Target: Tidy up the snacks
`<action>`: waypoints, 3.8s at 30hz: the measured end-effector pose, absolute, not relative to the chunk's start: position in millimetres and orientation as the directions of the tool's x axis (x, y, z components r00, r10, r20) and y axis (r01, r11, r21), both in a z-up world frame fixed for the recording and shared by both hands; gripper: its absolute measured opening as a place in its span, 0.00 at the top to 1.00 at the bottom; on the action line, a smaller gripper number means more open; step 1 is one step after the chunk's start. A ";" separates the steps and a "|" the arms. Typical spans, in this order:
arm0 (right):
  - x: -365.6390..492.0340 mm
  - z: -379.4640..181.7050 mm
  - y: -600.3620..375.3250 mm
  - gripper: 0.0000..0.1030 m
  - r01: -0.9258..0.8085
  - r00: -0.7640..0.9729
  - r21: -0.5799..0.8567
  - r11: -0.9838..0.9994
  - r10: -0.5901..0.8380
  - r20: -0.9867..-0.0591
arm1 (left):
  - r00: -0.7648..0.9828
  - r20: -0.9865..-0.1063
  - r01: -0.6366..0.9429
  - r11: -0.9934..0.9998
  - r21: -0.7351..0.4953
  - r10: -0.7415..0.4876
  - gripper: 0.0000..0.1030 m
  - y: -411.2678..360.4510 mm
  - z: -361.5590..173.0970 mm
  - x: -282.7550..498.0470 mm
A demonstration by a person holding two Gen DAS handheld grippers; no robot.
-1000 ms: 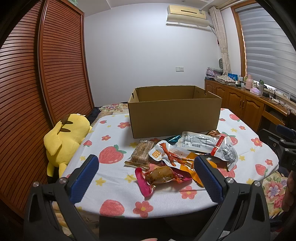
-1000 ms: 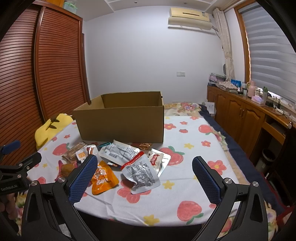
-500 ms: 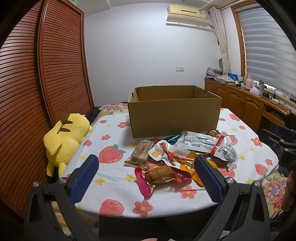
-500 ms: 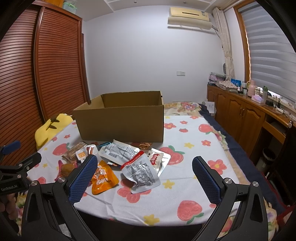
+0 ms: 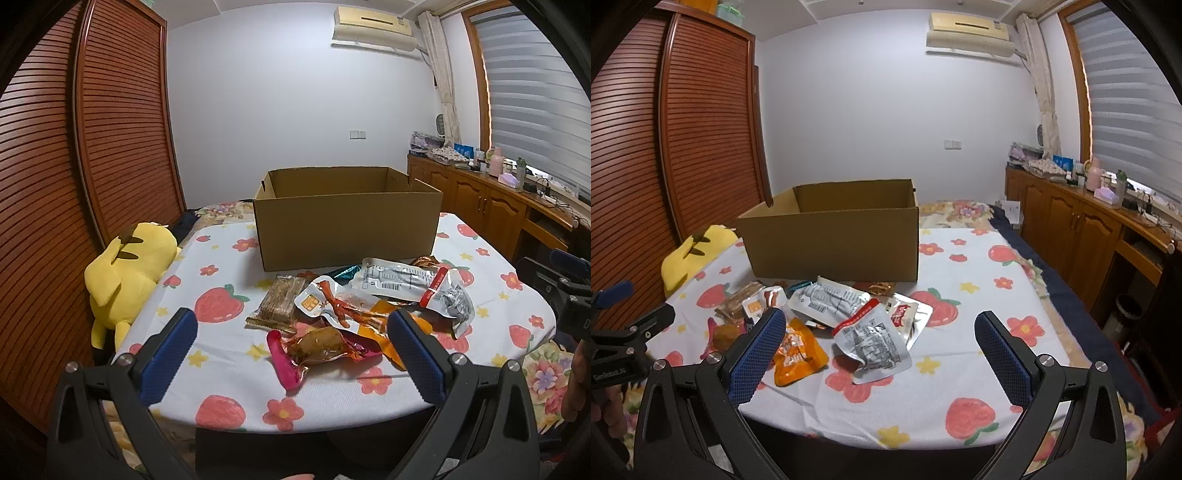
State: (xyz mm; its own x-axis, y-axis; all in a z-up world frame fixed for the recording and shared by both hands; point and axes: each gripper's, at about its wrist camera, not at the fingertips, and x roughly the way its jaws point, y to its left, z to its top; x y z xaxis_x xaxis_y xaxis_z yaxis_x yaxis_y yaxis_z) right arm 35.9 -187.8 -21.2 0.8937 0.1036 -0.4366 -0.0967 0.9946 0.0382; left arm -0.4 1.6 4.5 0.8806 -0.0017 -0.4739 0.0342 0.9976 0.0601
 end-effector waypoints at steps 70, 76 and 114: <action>150.1 -118.6 -175.2 0.21 -0.416 0.586 -0.031 0.909 0.242 -0.773 | 0.373 -0.858 0.642 0.766 -0.035 -0.352 0.15 5.0 -67.6 117.6; 151.4 -116.9 -177.2 0.37 -0.417 0.587 -0.025 0.908 0.248 -0.771 | 0.384 -0.866 0.625 0.780 -0.012 -0.321 0.37 1.9 -73.0 118.2; 126.4 -93.3 -195.3 0.45 -0.367 0.646 0.077 0.927 0.314 -0.696 | 0.610 -0.690 0.396 0.904 -0.161 -0.390 0.64 39.6 -55.7 62.7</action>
State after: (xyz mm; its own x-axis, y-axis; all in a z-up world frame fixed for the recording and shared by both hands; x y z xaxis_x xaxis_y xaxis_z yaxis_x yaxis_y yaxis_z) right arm 126.4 -195.3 -93.3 0.6462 0.3135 -0.6958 -0.3671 0.9270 0.0767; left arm 62.7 39.6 -55.7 0.6097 -0.3899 -0.6901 0.3963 0.9040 -0.1606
